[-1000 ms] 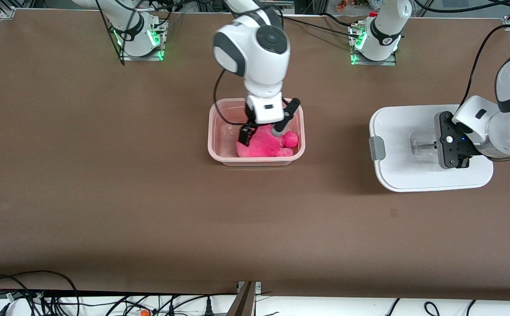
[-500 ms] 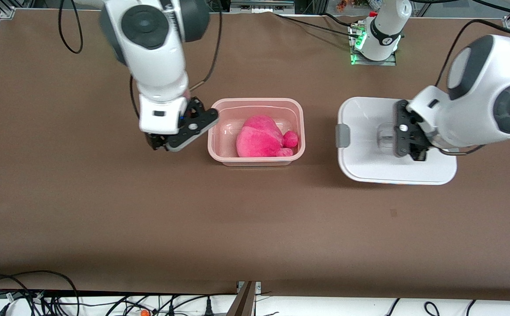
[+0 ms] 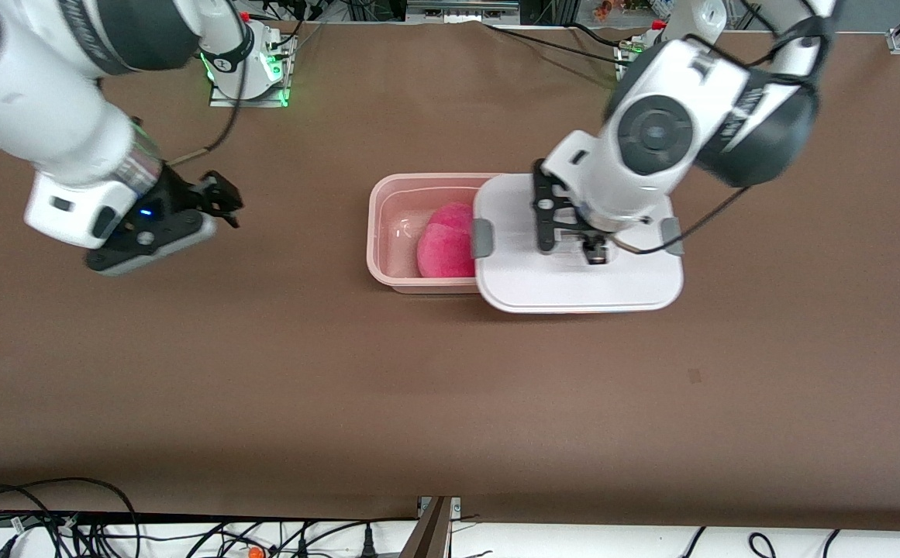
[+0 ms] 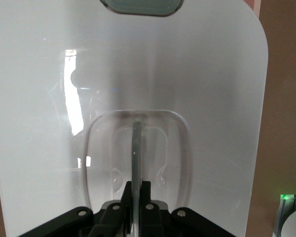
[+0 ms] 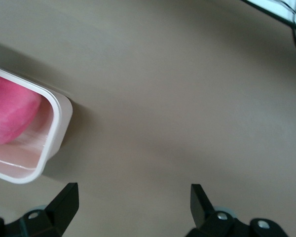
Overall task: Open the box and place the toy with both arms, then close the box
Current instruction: 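Carry the lid over the box while the right gripper withdraws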
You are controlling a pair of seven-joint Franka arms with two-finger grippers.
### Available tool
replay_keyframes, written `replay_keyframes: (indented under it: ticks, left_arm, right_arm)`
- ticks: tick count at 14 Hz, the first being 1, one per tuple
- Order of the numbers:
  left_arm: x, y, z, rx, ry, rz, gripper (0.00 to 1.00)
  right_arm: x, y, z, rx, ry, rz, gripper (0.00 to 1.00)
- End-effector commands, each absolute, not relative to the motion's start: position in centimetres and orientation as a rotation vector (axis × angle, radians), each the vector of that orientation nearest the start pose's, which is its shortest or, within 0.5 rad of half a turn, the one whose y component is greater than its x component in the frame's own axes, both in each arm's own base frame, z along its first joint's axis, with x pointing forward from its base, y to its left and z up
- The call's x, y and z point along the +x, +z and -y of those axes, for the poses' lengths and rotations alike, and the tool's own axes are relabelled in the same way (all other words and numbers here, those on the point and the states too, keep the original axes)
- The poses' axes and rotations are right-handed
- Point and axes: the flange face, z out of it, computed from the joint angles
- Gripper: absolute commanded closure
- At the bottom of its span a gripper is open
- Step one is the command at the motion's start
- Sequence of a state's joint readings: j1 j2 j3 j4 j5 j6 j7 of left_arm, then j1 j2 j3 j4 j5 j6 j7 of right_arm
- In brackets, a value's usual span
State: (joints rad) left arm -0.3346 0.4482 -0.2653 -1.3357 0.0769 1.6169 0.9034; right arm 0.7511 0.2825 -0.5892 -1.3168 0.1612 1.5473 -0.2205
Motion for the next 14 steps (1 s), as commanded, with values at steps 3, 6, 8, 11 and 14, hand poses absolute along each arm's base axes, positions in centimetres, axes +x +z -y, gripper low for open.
replay_keyframes:
  ticks: [3, 6, 8, 11, 14]
  left_arm:
    - [53.4, 41.9, 44.6, -2.384, 0.218, -2.108, 1.00]
    - [51.2, 38.8, 48.5, -2.337, 0.222, -2.162, 1.00]
    - [50.6, 37.2, 49.9, -2.367, 0.212, -2.129, 1.00]
    - [50.0, 36.3, 51.0, -2.376, 0.196, -2.112, 1.00]
    - [50.0, 35.9, 51.1, -2.379, 0.201, -2.110, 1.00]
  right_arm:
    - [56.6, 61.5, -8.5, -2.997, 0.095, 0.461, 0.00]
    - [56.3, 61.5, -5.2, -2.988, 0.158, 0.299, 0.00]
    - [56.1, 61.7, -2.9, -2.981, 0.148, 0.253, 0.00]
    - [53.8, 62.2, -1.6, -3.043, 0.104, 0.262, 0.00]
    - [53.0, 62.3, -1.3, -3.098, 0.079, 0.259, 0.00]
